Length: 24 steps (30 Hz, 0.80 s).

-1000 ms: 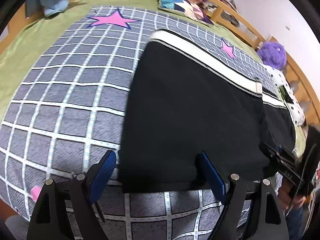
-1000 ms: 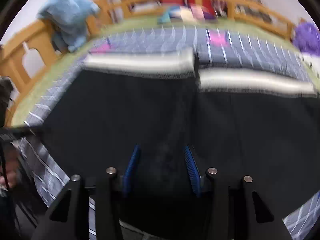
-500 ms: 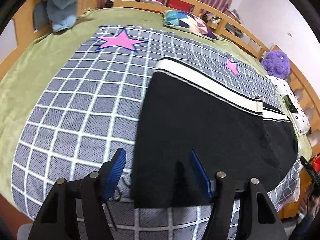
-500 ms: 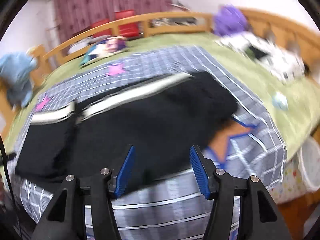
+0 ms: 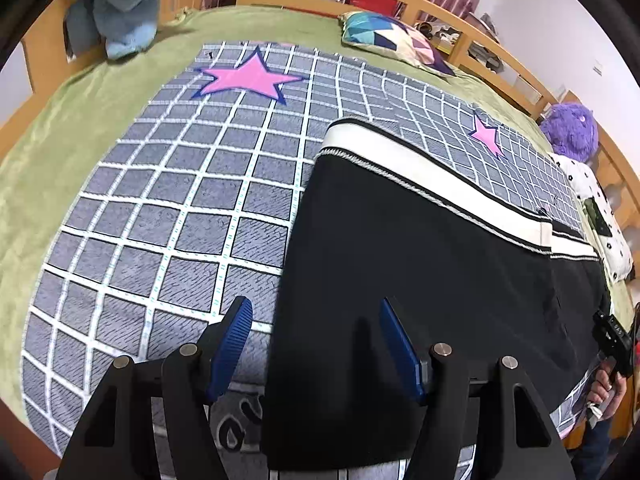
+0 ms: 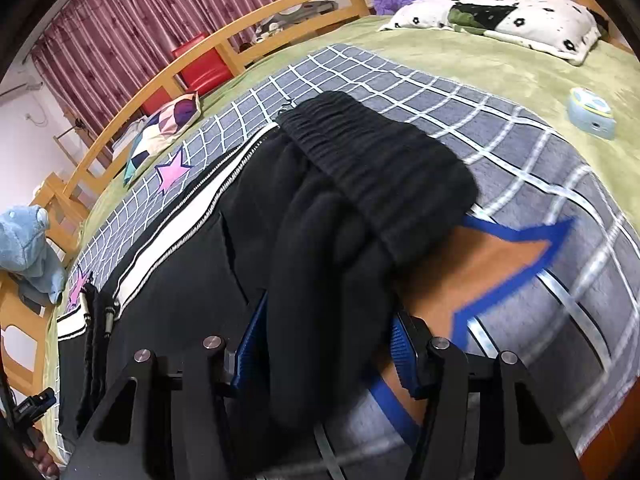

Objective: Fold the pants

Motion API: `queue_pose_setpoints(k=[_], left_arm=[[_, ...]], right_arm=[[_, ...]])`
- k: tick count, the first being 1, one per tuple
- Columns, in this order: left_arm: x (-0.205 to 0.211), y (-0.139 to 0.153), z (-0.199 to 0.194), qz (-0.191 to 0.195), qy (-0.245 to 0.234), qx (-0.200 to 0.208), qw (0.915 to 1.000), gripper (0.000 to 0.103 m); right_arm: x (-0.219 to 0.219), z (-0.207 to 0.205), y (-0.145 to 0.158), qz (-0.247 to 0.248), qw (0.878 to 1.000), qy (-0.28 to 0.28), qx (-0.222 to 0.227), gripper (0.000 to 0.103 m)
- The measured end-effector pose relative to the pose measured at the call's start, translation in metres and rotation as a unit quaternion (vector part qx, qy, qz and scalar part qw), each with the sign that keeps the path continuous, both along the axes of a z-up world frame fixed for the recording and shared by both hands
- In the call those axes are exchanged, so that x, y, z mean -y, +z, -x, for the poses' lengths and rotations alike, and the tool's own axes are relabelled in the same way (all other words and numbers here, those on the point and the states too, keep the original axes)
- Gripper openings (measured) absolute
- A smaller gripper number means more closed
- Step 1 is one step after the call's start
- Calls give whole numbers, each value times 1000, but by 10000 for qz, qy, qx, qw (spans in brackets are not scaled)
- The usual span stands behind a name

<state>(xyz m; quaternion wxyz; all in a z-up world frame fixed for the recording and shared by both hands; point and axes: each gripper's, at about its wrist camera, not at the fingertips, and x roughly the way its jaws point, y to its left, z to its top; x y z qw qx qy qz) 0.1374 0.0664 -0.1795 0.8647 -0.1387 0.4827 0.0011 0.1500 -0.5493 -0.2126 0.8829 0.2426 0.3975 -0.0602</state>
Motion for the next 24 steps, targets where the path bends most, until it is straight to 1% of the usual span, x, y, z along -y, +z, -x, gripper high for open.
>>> queue_pose_setpoints(k=[4,6,8,10,11,12,13,14,15,16,19,20,22,24], left_arm=[[-3,-17,-16,247,-106,-198,9994,64],[-2,-25,-24,348,-139,-223,9990,64],[1,-29,-29,356,-222,-154,9990,64],[6,-28,-34,373,-332,-112,9987,63],[7,-27,-36,405,-348,-118,9985,55],[9,-27,-37,436,-320,-143,9984,41],[12,-25,-38,410,-309,-156,9986,36],[14,-18,-37,321,-362,-104,9988,19],[15,-10,-35,364,-428,-12,9984,14],[14,0,-34,460,-422,92,9980,14],[11,28,-34,638,-452,334,9964,13],[13,41,-37,586,-526,434,9960,13],[13,57,-41,536,-602,563,9952,13],[6,75,-45,573,-667,677,9938,13]], right_arm=[[2,-8,-4,-215,9997,-109,12,59],[-1,-10,-3,-180,9998,-128,16,58],[-5,-10,-3,-68,9999,-148,33,50],[-8,-8,0,5,9999,-147,62,28],[-10,-6,3,-12,9999,-126,87,21],[-12,-4,7,-31,9998,-108,146,17],[-16,-2,14,75,9997,-137,169,14],[-23,-1,22,239,9995,-147,176,13],[-28,0,30,368,9990,-150,208,13],[-38,3,46,549,9977,-135,364,12],[-57,4,85,778,9944,-54,712,12],[-65,3,101,845,9929,-23,839,12],[-81,-2,128,961,9900,39,1028,12],[-95,-7,149,937,9886,105,1176,12]])
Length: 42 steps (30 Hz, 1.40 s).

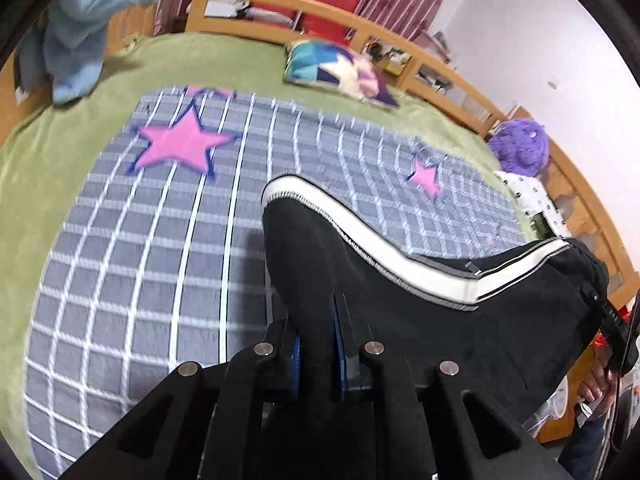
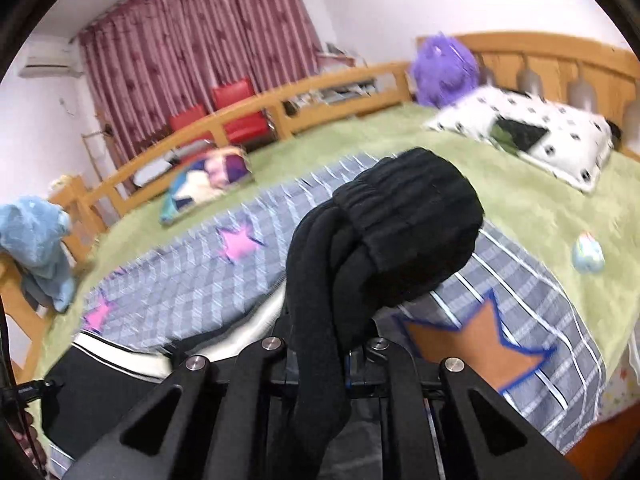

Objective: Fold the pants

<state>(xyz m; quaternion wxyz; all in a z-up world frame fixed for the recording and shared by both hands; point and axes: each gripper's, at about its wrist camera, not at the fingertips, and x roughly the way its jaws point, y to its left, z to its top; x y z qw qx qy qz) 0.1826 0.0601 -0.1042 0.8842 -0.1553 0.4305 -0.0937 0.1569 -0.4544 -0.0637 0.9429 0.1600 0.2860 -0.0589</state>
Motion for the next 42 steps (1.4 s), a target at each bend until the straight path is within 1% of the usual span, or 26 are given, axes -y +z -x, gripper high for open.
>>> queue_pose_setpoints(k=[2,4,6,8,10,12,13,14,15,16,18,19,20,21,22,23,24,25,27,28,29,31,34,38,40,42], left_arm=[[-11,19,-1,-34,4,195,9998,13],[-26,36,3,-184,109,376,9991,13],[-50,49,9,-348,274,490,9978,13],[-77,51,16,-439,462,415,9971,13],[-100,42,21,-519,624,294,9963,14],[-117,20,23,-608,772,85,9951,15],[-122,4,23,-632,802,-81,9947,16],[-126,-14,22,-646,829,-310,9940,19],[-129,-32,21,-691,874,-527,9924,19],[-130,-44,21,-782,918,-674,9904,19],[-129,-68,21,-1239,1041,-998,9818,33],[-129,-73,24,-1340,1055,-1058,9797,35],[-130,-75,30,-1376,1088,-1072,9786,38],[-131,-74,35,-1336,1105,-1059,9791,47],[-132,-73,42,-1216,1134,-1030,9807,54],[-132,-72,49,-1117,1172,-999,9817,65],[-132,-69,54,-1097,1194,-988,9818,67],[-130,-71,60,-1090,1209,-991,9817,67],[-124,-84,73,-1018,1218,-1081,9814,68],[-120,-93,75,-1068,1199,-1212,9796,69],[-117,-99,79,-1150,1229,-1243,9779,71],[-118,-96,89,-1069,1271,-1118,9797,72],[-129,-88,108,-661,1335,-1103,9827,72],[-148,-89,136,-219,1449,-850,9855,72],[-156,-94,142,137,1519,-715,9857,72],[-160,-102,140,568,1526,-618,9847,71]], right_arm=[[-16,-5,22,19,9998,92,168,12],[-33,-9,41,-55,9989,246,395,12],[-45,-11,48,-166,9979,373,513,11],[-59,-14,46,-298,9966,537,551,11],[-74,-20,30,-383,9957,725,423,11],[-84,-27,6,-412,9952,869,174,12],[-90,-32,-15,-429,9944,966,-80,12],[-93,-35,-29,-395,9939,996,-252,13],[-97,-36,-48,-218,9939,958,-503,14],[-98,-35,-64,-9,9935,894,-704,15],[-93,-31,-87,152,9916,735,-1050,21],[-88,-28,-95,3,9902,738,-1186,25],[-82,-24,-104,-196,9878,790,-1324,26],[-80,-21,-110,-212,9849,859,-1485,28],[-81,-16,-113,-82,9828,923,-1598,32],[-81,-13,-116,50,9819,937,-1643,34],[-84,-8,-117,215,9818,908,-1654,39],[-88,0,-119,424,9821,848,-1625,41],[-97,7,-123,673,9802,854,-1653,41],[-98,7,-127,730,9780,855,-1756,41],[-98,6,-132,760,9745,859,-1926,41],[-97,10,-131,685,9760,768,-1919,41],[-95,23,-112,620,9796,715,-1772,41],[-99,50,-101,538,9834,778,-1546,42],[-102,58,-98,445,9841,762,-1541,43],[-105,63,-100,243,9835,793,-1606,43]])
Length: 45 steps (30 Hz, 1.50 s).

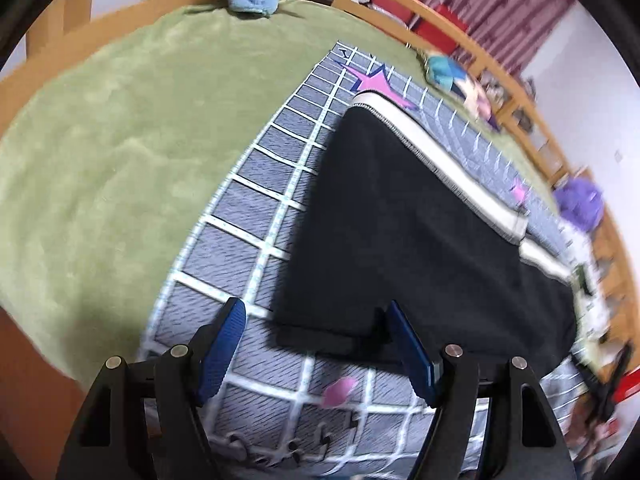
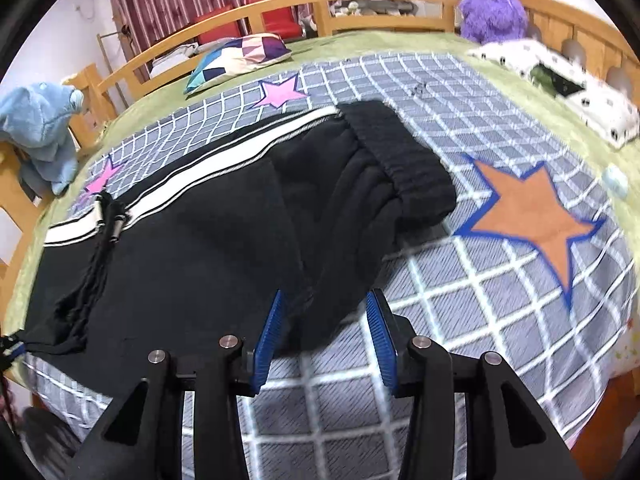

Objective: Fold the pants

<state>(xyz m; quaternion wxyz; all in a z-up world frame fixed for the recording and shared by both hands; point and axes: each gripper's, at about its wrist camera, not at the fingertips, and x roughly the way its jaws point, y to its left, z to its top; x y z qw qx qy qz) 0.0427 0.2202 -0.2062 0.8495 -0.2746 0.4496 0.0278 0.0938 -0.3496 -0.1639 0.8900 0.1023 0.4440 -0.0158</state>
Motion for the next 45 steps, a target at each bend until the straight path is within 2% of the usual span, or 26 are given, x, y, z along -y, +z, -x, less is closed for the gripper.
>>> queue_pose_setpoints(k=[2,7,8,10,12,16,19,22,24,27,31,34,36,38,40,42,43,45], left_arm=[[2,-6,-6,147,-2,35,9999,70],[17,-10,-19,-227,171,62,9996,69],[20,-10,-22,-294,227,21,9993,65],[27,-3,-24,-513,291,-1,9983,50],[29,8,-21,-598,326,88,9976,27],[44,46,-20,-1035,231,323,9938,21],[71,83,-23,-1522,140,544,9868,20],[115,124,-31,-2168,-2,667,9739,19],[147,147,-32,-2366,-239,887,9673,19],[215,174,-41,-2606,-802,1161,9551,17],[303,180,-54,-2460,-1620,1319,9465,16],[361,163,-62,-2538,-2040,1247,9373,16],[388,142,-66,-2303,-2363,999,9387,16],[403,121,-69,-2034,-2623,773,9401,16],[409,102,-71,-1826,-2896,541,9380,22],[406,96,-63,-1529,-3107,361,9374,25],[403,97,-59,-1563,-3083,357,9377,28],[386,107,-50,-1660,-2953,538,9393,45]], right_arm=[[-5,2,0,-73,10000,31,-11,43],[-18,14,8,198,9996,137,123,43],[-18,17,9,214,9996,135,155,43],[-20,21,11,282,9994,90,198,43],[-21,23,11,400,9990,88,175,43],[-16,29,17,483,9980,247,320,43],[-7,30,23,511,9976,180,429,43],[3,33,30,469,9964,153,683,43],[9,32,33,397,9967,219,668,42],[24,33,36,206,9970,277,694,42],[45,39,38,-52,9974,143,705,42],[50,43,36,49,9977,198,654,42],[50,46,33,181,9973,295,652,42],[51,48,29,151,9974,338,623,42],[54,48,22,-49,9978,387,532,42],[54,46,17,-221,9979,434,427,42],[52,44,15,-309,9976,479,405,42],[43,39,14,-429,9965,590,397,42]])
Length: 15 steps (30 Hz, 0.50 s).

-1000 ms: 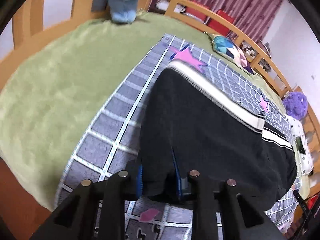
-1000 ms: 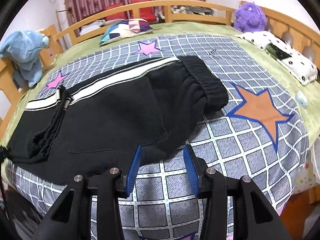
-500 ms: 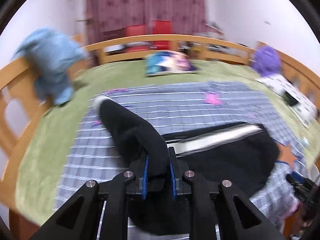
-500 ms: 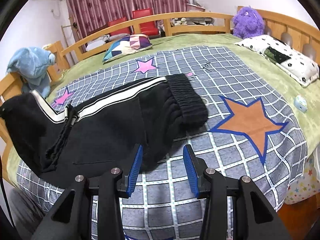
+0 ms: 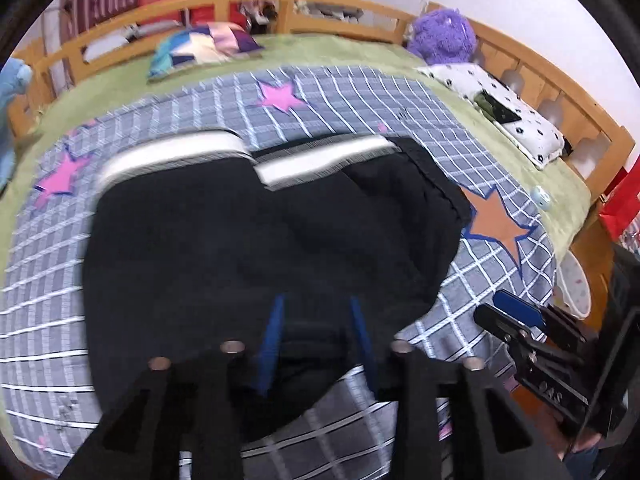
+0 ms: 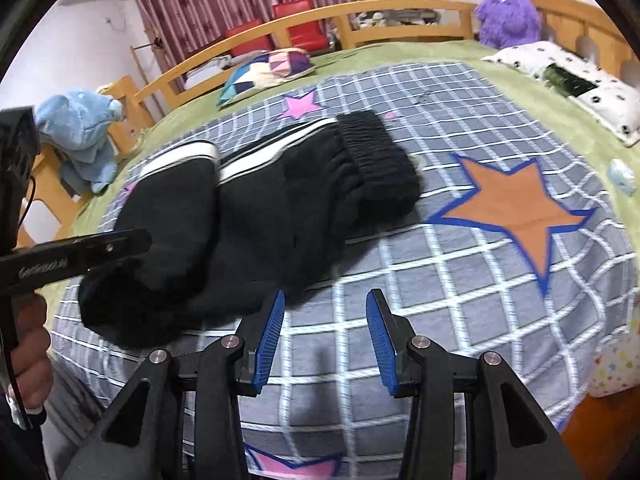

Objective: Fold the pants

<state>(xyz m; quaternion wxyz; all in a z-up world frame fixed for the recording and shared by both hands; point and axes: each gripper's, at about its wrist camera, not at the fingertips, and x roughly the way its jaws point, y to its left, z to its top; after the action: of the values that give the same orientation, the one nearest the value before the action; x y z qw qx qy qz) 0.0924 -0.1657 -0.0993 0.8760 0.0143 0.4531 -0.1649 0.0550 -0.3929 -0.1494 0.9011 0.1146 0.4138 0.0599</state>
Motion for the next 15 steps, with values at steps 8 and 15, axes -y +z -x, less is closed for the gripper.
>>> queue_pose_setpoints(k=[8,15], left_arm=[[-97,12,15,418,807,121,9958,58],[-168,-21,32,596,1468,-267,9870,58]], right_arm=[[-53,-46,6,-903,9935,675,142,51],[-109,-103,-54,-1543,9811,864,-791,47]])
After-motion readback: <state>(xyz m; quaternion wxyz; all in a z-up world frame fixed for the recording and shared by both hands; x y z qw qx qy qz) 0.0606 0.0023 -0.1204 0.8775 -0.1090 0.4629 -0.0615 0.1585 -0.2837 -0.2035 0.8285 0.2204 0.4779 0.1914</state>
